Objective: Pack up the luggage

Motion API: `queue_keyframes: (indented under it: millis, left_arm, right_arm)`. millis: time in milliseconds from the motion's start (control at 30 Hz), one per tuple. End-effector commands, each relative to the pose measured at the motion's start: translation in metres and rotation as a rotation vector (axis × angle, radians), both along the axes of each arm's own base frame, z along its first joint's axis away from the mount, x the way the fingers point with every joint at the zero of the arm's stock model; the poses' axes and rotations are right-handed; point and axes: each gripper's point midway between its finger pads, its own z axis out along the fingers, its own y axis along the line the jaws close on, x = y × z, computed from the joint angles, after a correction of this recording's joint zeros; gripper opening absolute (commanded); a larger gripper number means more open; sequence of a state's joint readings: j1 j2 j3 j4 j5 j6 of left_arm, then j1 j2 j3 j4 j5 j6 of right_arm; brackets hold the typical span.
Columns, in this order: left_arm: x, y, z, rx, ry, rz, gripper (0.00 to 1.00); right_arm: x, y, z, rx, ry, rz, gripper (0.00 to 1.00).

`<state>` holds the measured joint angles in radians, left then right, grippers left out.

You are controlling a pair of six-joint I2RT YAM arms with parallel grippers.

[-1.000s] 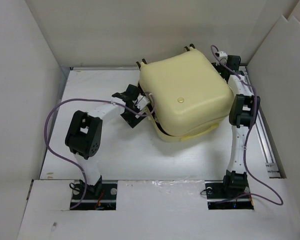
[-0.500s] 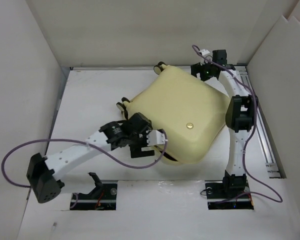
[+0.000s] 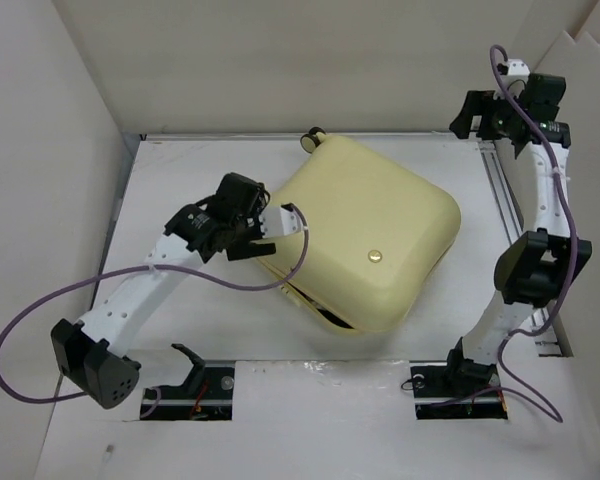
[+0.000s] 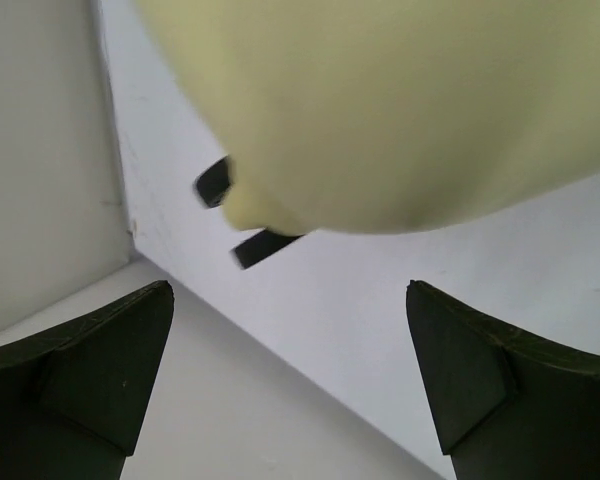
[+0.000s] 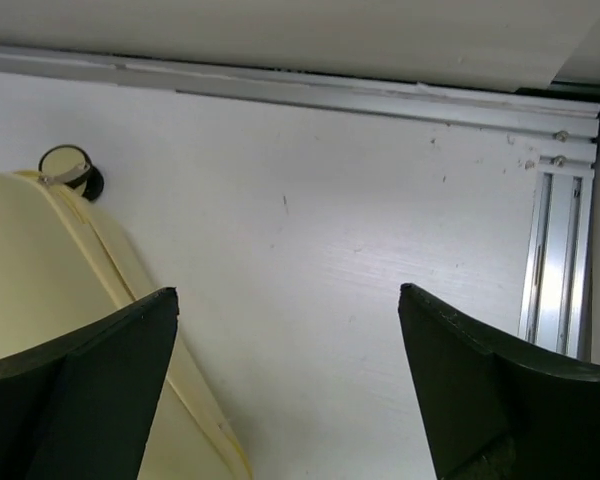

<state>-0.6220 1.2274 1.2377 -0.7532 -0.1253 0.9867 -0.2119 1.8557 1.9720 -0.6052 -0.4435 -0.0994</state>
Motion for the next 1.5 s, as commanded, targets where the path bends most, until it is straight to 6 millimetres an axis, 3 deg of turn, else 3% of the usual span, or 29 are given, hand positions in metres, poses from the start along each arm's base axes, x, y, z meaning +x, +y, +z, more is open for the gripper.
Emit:
queue_keyframes:
  millis: [0,67,100,167,233,267,333,367,467,533,667,767,833,867,933,1100,1167,1233,1267,1333,1400,1467]
  left_arm:
    - [0.044,0.018,0.033,0.062,-0.083,0.004,1.00]
    - [0.057,0.017,0.027,0.085,-0.062,0.005,1.00]
    - [0.066,0.017,0.017,0.104,-0.027,0.014,1.00]
    - [0.061,0.010,0.000,0.128,0.059,-0.052,1.00]
    - [0.054,0.008,-0.018,0.154,0.145,-0.086,1.00]
    - [0.052,0.010,-0.025,0.171,0.170,-0.094,1.00]
    - [0.046,0.013,-0.038,0.211,0.220,-0.120,1.00]
    - [0.041,0.021,-0.045,0.235,0.266,-0.118,1.00]
    - [0.039,0.018,-0.038,0.229,0.270,-0.151,1.00]
    - [0.052,0.014,-0.030,0.215,0.201,-0.139,1.00]
    - [0.071,0.006,-0.035,0.177,0.154,-0.088,1.00]
    - [0.076,0.005,-0.055,0.186,0.206,-0.053,0.93]
    - [0.072,0.006,-0.070,0.200,0.262,-0.035,0.72]
    - [0.068,0.006,-0.071,0.190,0.278,-0.031,0.36]
    - [0.066,0.007,-0.080,0.196,0.313,-0.015,0.00]
    - [0.065,0.003,-0.081,0.141,0.317,0.054,0.00]
    - [0.071,0.004,-0.067,0.094,0.263,0.084,0.00]
    - [0.076,-0.001,-0.057,0.046,0.230,0.106,0.00]
    - [0.079,0.002,-0.053,0.030,0.216,0.126,0.00]
    - [0.088,0.005,-0.046,0.008,0.177,0.161,0.00]
    - [0.102,0.016,-0.038,-0.020,0.131,0.225,0.00]
    - [0.111,0.026,-0.038,-0.006,0.101,0.272,0.00]
  right_arm:
    - [-0.029,0.027,-0.002,-0.020,0.037,0.106,0.95]
    - [-0.049,0.028,-0.013,-0.044,0.061,0.111,0.95]
    - [-0.056,0.017,-0.018,-0.053,0.074,0.084,0.95]
    - [-0.077,0.006,-0.032,-0.037,0.120,0.025,0.96]
    - [-0.096,-0.027,-0.046,-0.042,0.178,-0.123,0.96]
    - [-0.115,-0.033,-0.057,-0.006,0.219,-0.199,0.98]
    - [-0.129,-0.059,-0.066,-0.007,0.219,-0.325,0.98]
    - [-0.143,-0.063,-0.074,0.006,0.231,-0.370,0.98]
    - [-0.155,-0.074,-0.077,0.007,0.216,-0.423,0.98]
    - [-0.160,-0.072,-0.082,0.017,0.218,-0.428,0.98]
    - [-0.163,-0.063,-0.103,0.064,0.239,-0.411,0.98]
    - [-0.177,-0.062,-0.125,0.091,0.294,-0.469,0.98]
    - [-0.187,-0.062,-0.136,0.112,0.305,-0.523,0.98]
    - [-0.192,-0.062,-0.140,0.121,0.314,-0.544,0.96]
    - [-0.200,-0.063,-0.144,0.151,0.299,-0.611,0.96]
    - [-0.244,-0.057,-0.154,0.205,0.263,-0.754,0.93]
    - [-0.251,-0.049,-0.152,0.226,0.238,-0.736,0.88]
    - [-0.259,-0.030,-0.158,0.281,0.237,-0.675,0.80]
    - [-0.260,-0.023,-0.162,0.299,0.247,-0.647,0.72]
    - [-0.269,-0.006,-0.184,0.352,0.318,-0.599,0.65]
    - [-0.273,0.021,-0.194,0.422,0.368,-0.491,0.64]
    - [-0.275,0.042,-0.203,0.459,0.404,-0.423,0.70]
